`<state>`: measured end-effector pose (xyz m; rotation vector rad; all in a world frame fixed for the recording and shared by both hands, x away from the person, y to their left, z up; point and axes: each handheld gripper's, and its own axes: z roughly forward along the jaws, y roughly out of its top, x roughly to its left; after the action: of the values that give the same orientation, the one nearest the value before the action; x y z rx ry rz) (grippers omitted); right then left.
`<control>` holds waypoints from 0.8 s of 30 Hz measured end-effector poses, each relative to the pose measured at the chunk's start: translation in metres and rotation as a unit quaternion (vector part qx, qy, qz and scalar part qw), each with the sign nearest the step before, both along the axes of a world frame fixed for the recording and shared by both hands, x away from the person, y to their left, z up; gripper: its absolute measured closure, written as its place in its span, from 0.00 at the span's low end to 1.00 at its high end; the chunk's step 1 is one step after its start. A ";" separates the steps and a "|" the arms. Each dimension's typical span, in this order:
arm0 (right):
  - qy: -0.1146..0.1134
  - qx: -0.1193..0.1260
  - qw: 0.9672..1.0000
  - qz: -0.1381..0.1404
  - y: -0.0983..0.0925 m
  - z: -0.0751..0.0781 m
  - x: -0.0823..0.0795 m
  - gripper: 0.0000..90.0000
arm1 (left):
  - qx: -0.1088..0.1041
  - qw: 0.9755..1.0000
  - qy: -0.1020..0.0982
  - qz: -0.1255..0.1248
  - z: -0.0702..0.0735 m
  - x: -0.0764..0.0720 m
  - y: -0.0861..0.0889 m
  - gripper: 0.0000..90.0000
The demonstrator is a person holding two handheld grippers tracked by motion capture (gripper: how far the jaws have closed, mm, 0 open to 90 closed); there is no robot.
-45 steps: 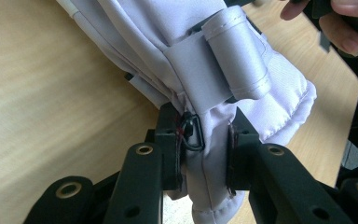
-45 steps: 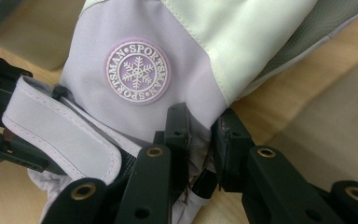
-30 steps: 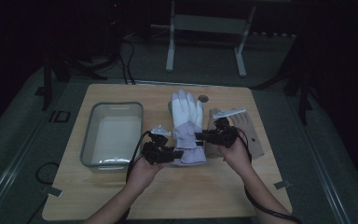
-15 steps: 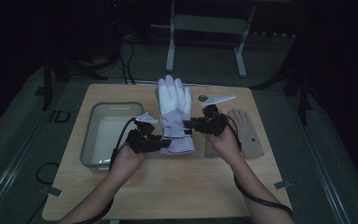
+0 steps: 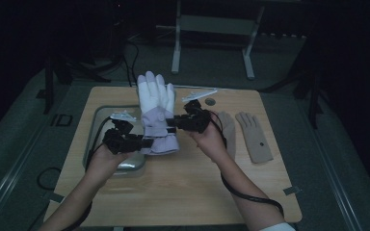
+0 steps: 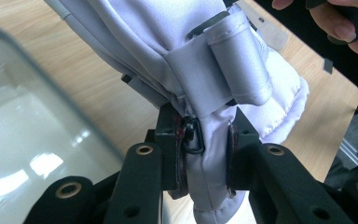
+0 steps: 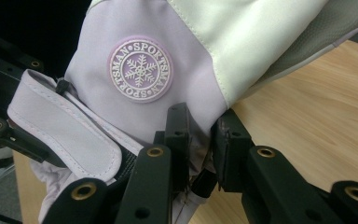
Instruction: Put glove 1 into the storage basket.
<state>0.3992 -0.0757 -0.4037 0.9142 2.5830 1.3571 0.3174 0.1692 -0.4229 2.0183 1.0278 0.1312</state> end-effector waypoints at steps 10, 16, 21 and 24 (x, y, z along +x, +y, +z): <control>0.006 0.006 0.999 0.032 0.057 -0.007 -0.001 0.86 | 0.008 1.000 0.013 0.020 -0.002 -0.012 0.049 0.80; 0.014 0.006 0.999 0.042 0.081 -0.010 0.000 0.86 | 0.010 0.999 0.026 0.022 -0.002 -0.011 0.077 0.80; 0.017 0.003 0.999 0.039 0.099 -0.016 0.005 0.86 | 0.014 0.999 0.035 0.020 -0.006 -0.005 0.090 0.80; 0.024 0.000 0.999 0.036 0.101 -0.022 0.007 0.86 | 0.015 0.999 0.043 0.021 -0.015 -0.002 0.093 0.80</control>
<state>0.4061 0.0253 -0.4254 0.8718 2.6769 1.3697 0.3155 0.2619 -0.4377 2.0456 1.1277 0.0826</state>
